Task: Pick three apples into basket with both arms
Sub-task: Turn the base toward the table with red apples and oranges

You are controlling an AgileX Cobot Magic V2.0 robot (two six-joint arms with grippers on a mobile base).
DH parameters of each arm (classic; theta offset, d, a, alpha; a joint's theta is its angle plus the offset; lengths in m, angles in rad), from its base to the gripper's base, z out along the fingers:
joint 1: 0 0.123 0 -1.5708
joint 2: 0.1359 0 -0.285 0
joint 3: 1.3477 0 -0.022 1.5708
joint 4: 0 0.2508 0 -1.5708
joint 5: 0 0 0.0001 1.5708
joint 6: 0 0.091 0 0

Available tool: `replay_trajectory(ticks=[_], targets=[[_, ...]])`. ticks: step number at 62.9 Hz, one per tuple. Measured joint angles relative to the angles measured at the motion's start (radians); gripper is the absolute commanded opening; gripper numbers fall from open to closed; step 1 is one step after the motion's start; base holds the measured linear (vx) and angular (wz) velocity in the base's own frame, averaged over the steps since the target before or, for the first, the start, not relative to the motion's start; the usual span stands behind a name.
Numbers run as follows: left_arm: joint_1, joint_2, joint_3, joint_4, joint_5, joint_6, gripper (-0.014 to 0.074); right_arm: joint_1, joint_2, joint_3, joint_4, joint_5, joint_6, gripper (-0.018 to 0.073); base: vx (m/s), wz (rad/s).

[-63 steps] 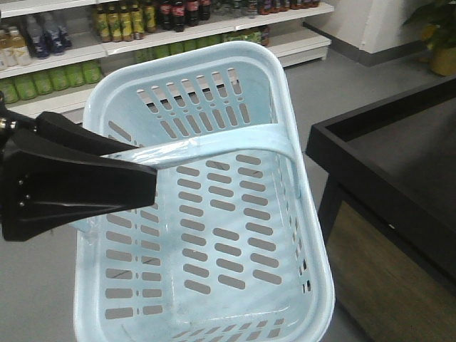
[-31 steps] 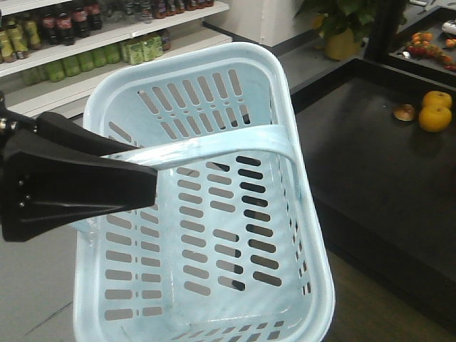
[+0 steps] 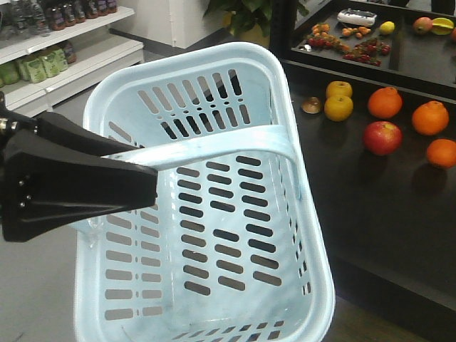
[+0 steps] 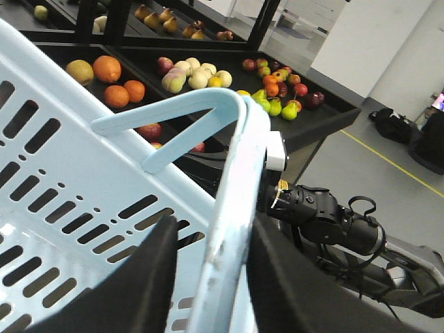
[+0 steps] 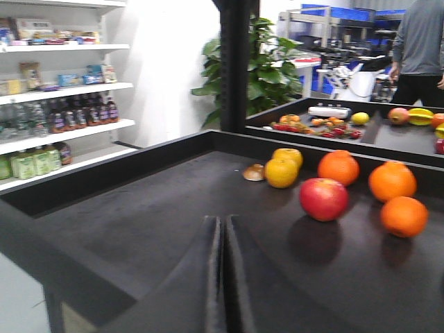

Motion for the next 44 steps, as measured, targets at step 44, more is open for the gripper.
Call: replay_trajectory(ticks=[44], targets=[[0.0,0.0,0.0,0.0,0.0,0.0,-0.0006,0.0,0.0,0.0,0.0,0.0,0.0,-0.0005,0.08,-0.31]])
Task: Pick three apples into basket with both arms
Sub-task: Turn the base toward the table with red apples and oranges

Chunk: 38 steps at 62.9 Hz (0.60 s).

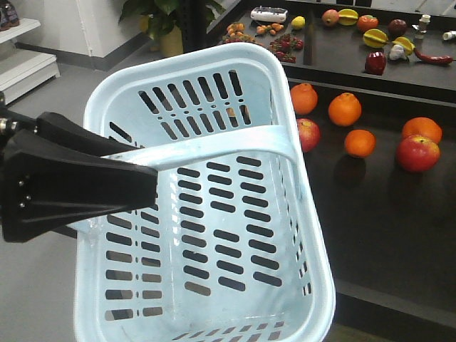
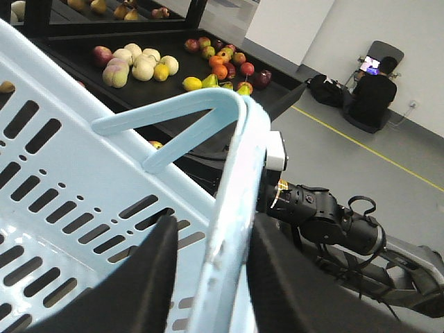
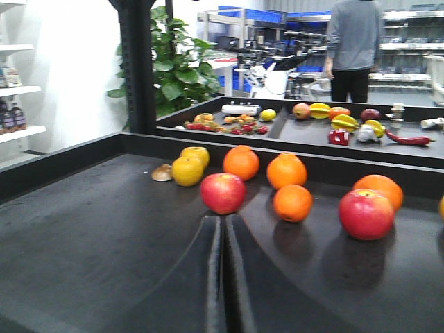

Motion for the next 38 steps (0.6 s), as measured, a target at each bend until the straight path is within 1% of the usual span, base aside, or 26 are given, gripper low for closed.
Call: replay_trajectory(ticks=[38], targets=[[0.0,0.0,0.0,0.0,0.0,0.0,-0.0006,0.0,0.0,0.0,0.0,0.0,0.0,-0.0005,0.08,-0.16]])
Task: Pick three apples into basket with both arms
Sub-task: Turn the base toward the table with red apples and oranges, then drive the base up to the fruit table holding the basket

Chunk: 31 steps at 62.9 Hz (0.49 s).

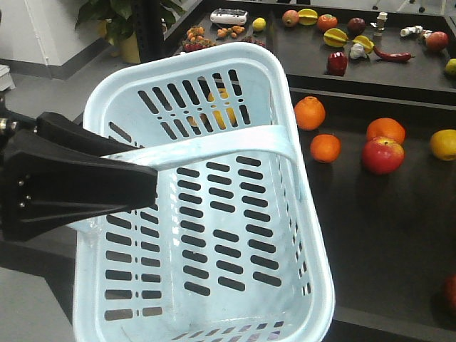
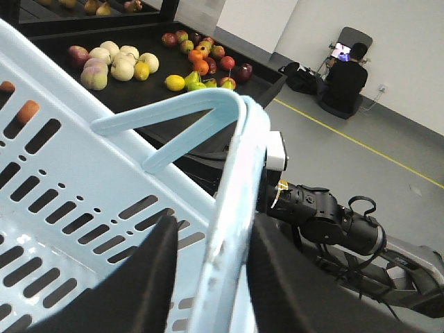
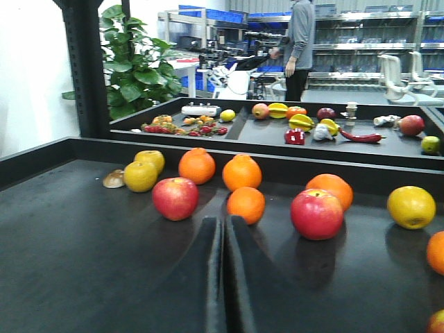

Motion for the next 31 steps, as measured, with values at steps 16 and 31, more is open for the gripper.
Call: replay_trajectory(ticks=[16,31], targets=[[0.0,0.0,0.0,0.0,0.0,0.0,-0.0006,0.0,0.0,0.0,0.0,0.0,0.0,-0.0005,0.09,-0.14],[0.0,0.0,0.0,0.0,0.0,0.0,-0.0006,0.0,0.0,0.0,0.0,0.0,0.0,-0.0005,0.08,-0.18]])
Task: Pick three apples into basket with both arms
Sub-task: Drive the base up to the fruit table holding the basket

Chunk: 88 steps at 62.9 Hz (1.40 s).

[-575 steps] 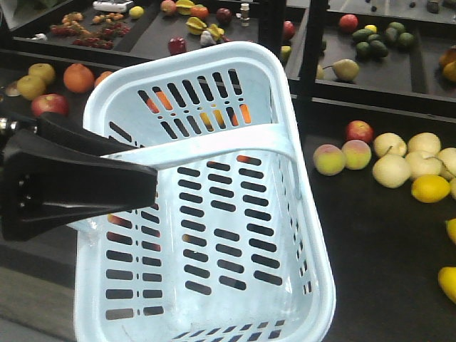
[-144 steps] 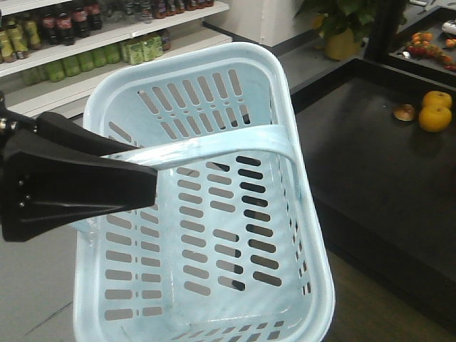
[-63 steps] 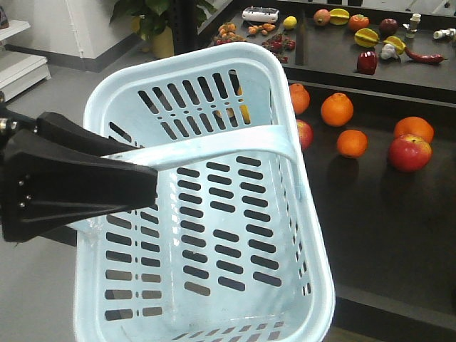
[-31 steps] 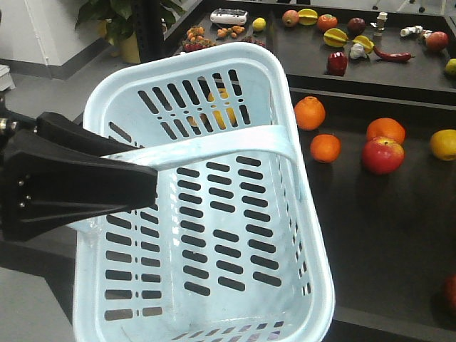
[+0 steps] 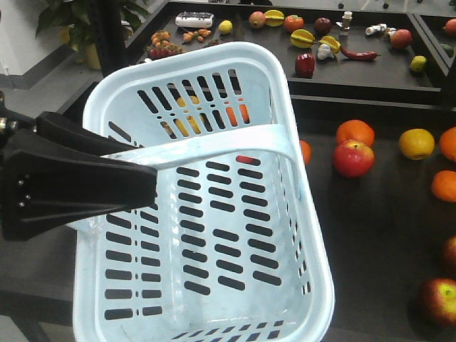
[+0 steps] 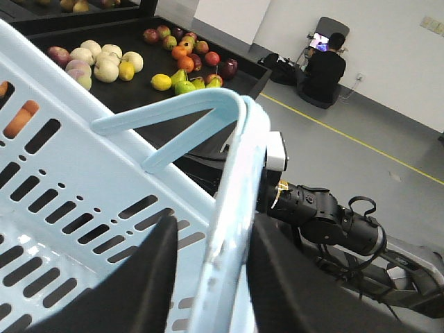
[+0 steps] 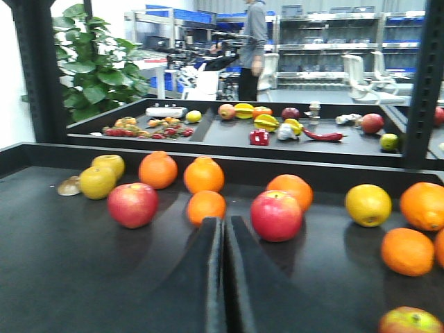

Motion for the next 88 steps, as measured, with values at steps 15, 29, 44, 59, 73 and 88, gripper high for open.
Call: replay_trajectory(ticks=[15,29,44,59,73,88], targets=[[0.0,0.0,0.0,0.0,0.0,0.0,-0.0006,0.0,0.0,0.0,0.0,0.0,0.0,-0.0005,0.08,-0.25],[0.0,0.0,0.0,0.0,0.0,0.0,-0.0006,0.0,0.0,0.0,0.0,0.0,0.0,-0.0005,0.08,-0.29],[0.0,0.0,0.0,0.0,0.0,0.0,-0.0006,0.0,0.0,0.0,0.0,0.0,0.0,-0.0005,0.07,-0.2],[0.0,0.0,0.0,0.0,0.0,0.0,-0.0006,0.0,0.0,0.0,0.0,0.0,0.0,-0.0005,0.06,-0.11],[0.0,0.0,0.0,0.0,0.0,0.0,-0.0006,0.0,0.0,0.0,0.0,0.0,0.0,-0.0005,0.07,-0.04],[0.0,0.0,0.0,0.0,0.0,0.0,-0.0006,0.0,0.0,0.0,0.0,0.0,0.0,-0.0005,0.08,-0.04]])
